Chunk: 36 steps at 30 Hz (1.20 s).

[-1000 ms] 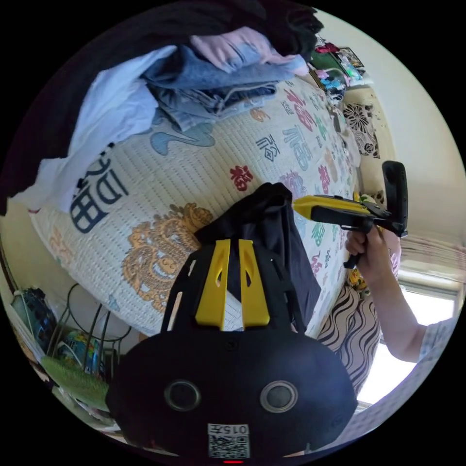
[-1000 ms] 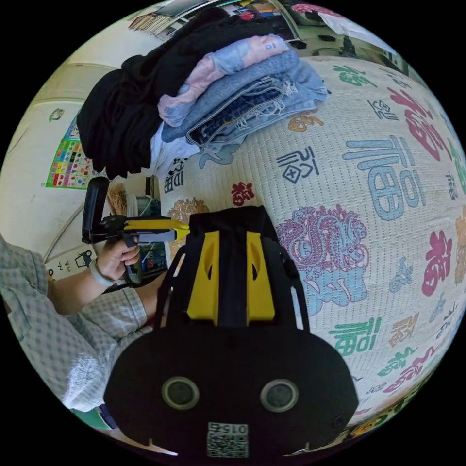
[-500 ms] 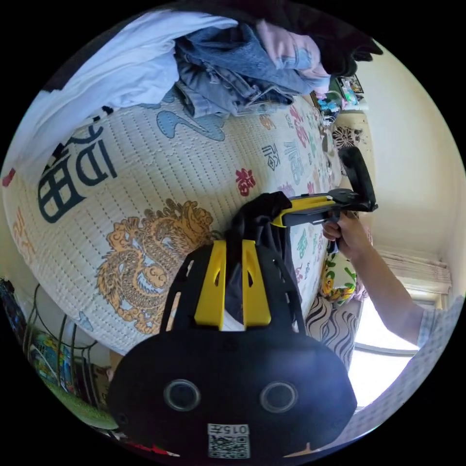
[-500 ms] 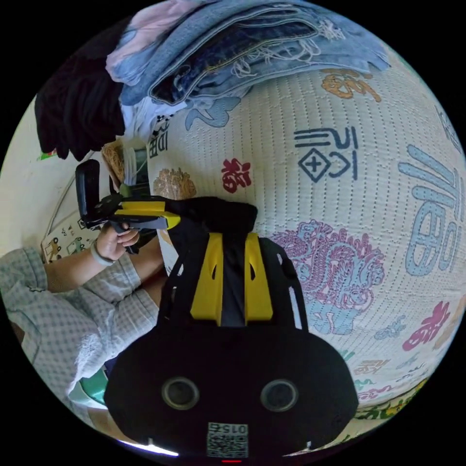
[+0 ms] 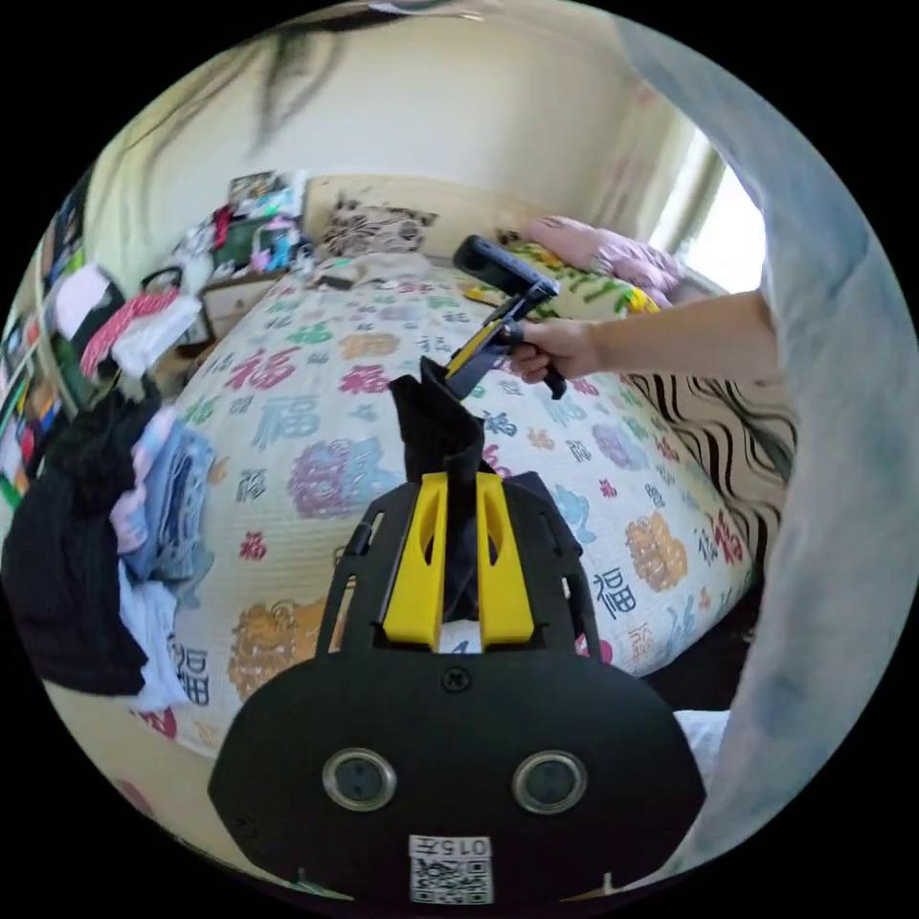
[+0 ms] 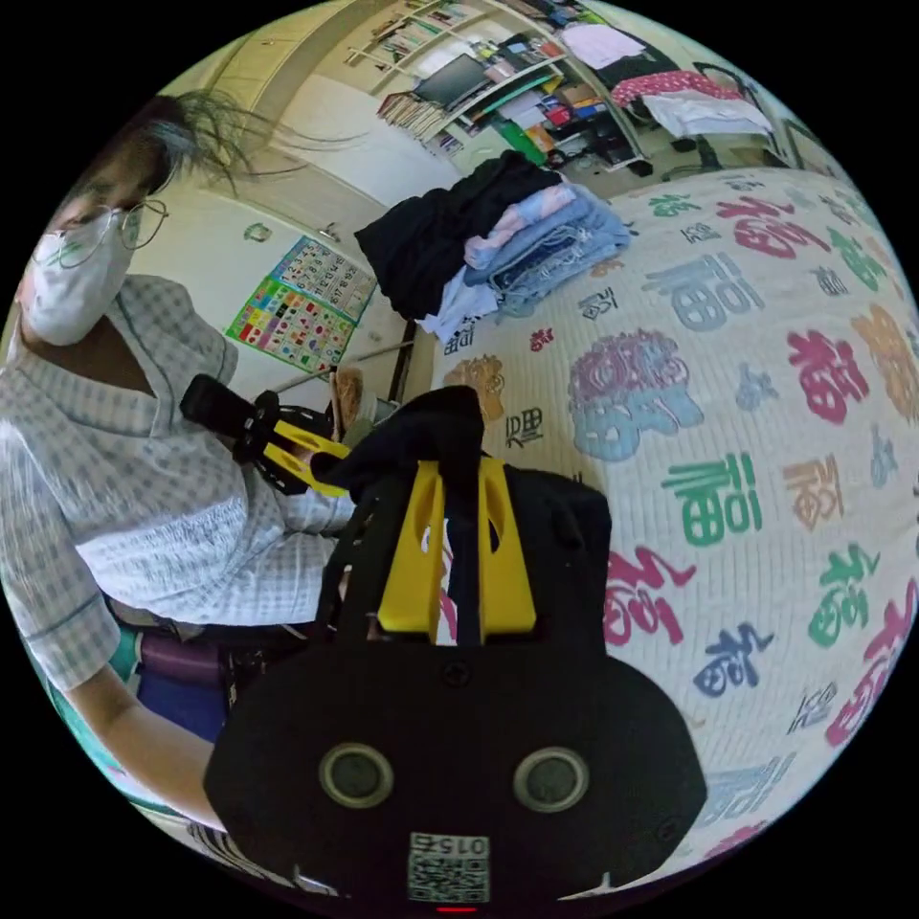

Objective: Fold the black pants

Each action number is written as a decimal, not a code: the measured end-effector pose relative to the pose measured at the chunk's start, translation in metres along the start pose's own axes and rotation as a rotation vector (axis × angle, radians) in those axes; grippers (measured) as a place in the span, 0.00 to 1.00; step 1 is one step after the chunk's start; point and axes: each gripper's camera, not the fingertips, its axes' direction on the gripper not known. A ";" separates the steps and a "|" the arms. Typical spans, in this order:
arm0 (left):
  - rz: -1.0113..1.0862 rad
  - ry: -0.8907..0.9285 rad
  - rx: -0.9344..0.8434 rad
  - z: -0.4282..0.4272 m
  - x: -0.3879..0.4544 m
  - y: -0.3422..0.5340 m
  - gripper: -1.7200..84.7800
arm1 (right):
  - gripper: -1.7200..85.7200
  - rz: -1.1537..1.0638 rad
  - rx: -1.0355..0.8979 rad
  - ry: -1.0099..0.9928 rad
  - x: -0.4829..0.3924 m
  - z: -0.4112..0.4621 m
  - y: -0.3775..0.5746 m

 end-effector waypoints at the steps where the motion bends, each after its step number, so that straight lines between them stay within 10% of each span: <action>1: 0.064 -0.003 -0.017 0.015 0.028 -0.008 0.08 | 0.10 0.085 -0.005 0.024 0.007 -0.001 0.027; 8: 0.261 -0.072 -0.313 0.138 0.135 -0.022 0.08 | 0.12 0.823 0.099 0.197 0.042 -0.009 0.174; 13: 0.312 -0.125 -0.358 0.160 0.150 -0.037 0.09 | 0.11 0.708 0.313 0.253 -0.010 -0.021 0.181; 19: 0.342 0.055 -0.322 0.138 0.123 -0.063 0.09 | 0.03 0.701 0.120 0.245 -0.002 0.047 0.185; 26: -0.130 0.123 -0.342 0.110 -0.056 -0.112 0.10 | 0.10 0.859 0.493 0.097 -0.034 0.012 0.282; 36: -0.623 0.608 -0.540 0.186 -0.232 -0.088 0.14 | 0.20 0.937 0.362 -0.132 -0.009 0.046 0.310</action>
